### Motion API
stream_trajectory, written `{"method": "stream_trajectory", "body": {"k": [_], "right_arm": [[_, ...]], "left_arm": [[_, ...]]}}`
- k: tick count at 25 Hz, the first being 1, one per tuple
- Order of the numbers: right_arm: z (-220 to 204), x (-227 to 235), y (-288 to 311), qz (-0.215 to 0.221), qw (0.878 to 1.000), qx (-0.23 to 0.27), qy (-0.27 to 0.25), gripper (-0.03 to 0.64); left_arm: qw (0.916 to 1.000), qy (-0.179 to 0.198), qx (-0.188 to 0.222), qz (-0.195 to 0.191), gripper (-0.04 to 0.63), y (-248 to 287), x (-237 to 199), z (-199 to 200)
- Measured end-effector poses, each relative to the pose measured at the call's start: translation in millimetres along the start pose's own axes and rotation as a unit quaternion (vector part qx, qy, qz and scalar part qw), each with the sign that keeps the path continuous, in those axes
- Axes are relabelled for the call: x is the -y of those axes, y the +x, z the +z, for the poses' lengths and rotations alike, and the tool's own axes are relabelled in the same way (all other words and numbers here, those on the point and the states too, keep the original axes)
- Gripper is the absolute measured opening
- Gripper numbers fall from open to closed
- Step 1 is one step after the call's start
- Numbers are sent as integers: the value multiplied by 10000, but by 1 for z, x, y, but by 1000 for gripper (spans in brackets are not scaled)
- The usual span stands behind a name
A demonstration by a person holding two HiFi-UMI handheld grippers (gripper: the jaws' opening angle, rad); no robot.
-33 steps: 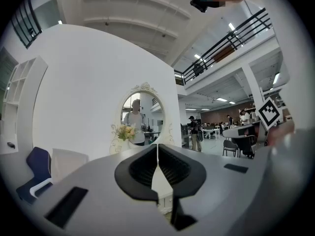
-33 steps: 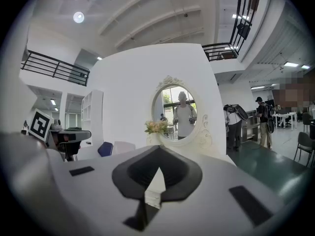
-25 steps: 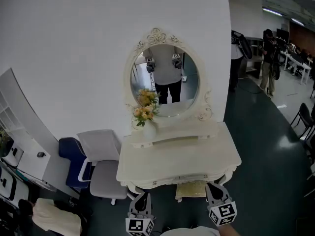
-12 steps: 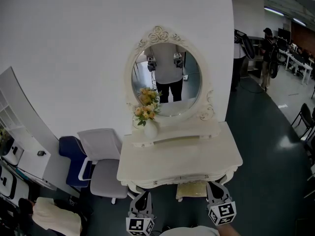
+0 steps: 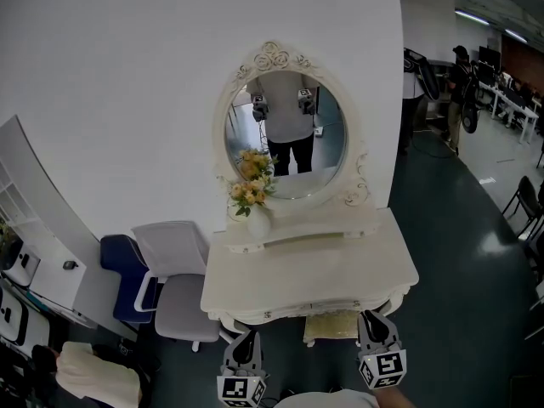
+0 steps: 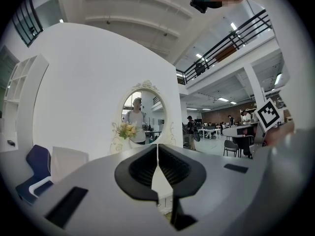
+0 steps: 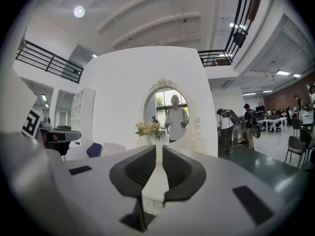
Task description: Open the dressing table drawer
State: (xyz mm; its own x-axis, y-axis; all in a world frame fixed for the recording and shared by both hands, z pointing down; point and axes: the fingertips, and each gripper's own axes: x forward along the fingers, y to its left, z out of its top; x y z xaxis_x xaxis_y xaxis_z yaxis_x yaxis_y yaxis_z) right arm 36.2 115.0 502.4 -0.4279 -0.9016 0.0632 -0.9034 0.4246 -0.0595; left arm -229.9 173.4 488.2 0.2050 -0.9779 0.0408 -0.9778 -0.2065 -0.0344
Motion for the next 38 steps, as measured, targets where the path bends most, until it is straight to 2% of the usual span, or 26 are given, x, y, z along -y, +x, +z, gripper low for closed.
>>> {"method": "stream_trajectory", "body": {"k": [13, 21, 38], "right_arm": [[-8, 2, 3, -32, 9999, -104, 102, 213], [-10, 4, 4, -72, 9998, -113, 118, 290], [-14, 26, -7, -4, 9996, -194, 200, 264]], "left_arm": [[10000, -14, -16, -83, 25, 0, 2, -6], [10000, -55, -26, -64, 26, -2, 1, -8], [9999, -72, -103, -29, 26, 4, 30, -14]]}}
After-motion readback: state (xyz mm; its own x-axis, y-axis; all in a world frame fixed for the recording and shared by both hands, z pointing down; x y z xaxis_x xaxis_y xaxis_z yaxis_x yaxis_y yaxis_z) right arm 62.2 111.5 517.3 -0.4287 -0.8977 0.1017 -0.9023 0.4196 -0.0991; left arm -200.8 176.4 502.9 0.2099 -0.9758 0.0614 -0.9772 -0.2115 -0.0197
